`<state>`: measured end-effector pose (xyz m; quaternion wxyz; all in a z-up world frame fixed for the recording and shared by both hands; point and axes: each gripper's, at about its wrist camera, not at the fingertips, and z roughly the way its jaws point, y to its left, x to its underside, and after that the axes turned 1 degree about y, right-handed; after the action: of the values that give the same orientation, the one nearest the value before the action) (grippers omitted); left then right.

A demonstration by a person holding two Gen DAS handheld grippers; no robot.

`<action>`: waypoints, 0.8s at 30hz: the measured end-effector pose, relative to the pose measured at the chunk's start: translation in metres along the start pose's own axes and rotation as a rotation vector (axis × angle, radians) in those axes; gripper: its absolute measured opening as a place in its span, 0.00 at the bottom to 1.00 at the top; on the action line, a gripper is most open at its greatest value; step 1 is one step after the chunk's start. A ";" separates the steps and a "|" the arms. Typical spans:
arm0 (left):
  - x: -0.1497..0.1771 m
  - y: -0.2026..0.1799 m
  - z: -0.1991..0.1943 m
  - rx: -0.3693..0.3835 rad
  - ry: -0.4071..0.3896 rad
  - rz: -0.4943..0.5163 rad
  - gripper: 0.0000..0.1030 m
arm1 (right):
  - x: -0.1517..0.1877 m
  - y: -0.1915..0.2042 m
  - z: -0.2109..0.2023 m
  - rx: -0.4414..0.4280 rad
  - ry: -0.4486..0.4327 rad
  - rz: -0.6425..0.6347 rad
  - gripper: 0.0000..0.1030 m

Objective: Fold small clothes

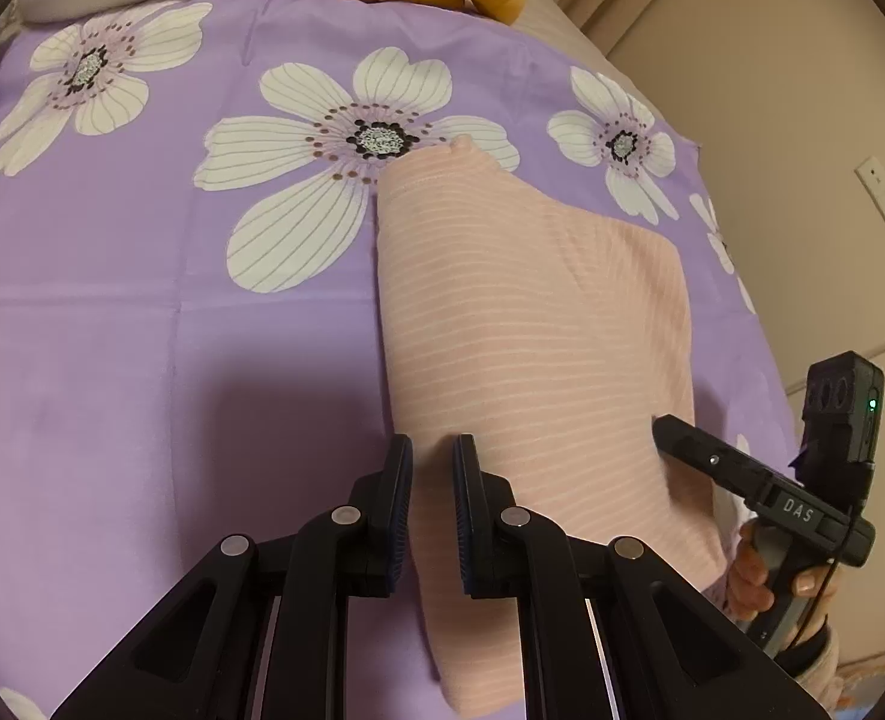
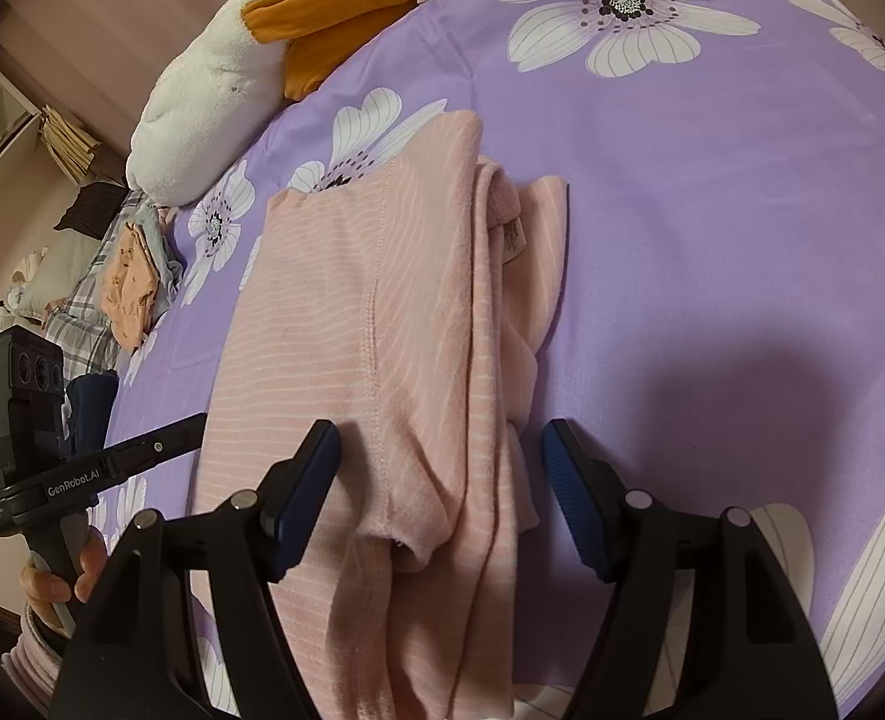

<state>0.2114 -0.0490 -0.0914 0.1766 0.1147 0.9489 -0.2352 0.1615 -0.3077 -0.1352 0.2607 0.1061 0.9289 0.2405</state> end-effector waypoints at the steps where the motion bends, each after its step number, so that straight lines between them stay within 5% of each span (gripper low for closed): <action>1: 0.000 0.000 0.000 -0.004 0.000 -0.001 0.08 | 0.000 0.000 0.000 0.001 0.000 0.000 0.68; 11: 0.000 0.003 -0.003 -0.019 -0.001 -0.015 0.09 | -0.001 0.000 0.001 -0.001 0.001 -0.001 0.68; 15: 0.000 0.005 -0.005 -0.016 -0.010 -0.025 0.37 | -0.001 0.000 0.001 0.000 0.001 -0.001 0.68; 24: 0.000 0.002 -0.005 -0.015 -0.012 -0.016 0.37 | -0.001 0.000 0.001 -0.002 0.001 0.000 0.69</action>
<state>0.2102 -0.0445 -0.0879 0.1813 0.1043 0.9504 -0.2301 0.1628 -0.3074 -0.1352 0.2605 0.1058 0.9287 0.2417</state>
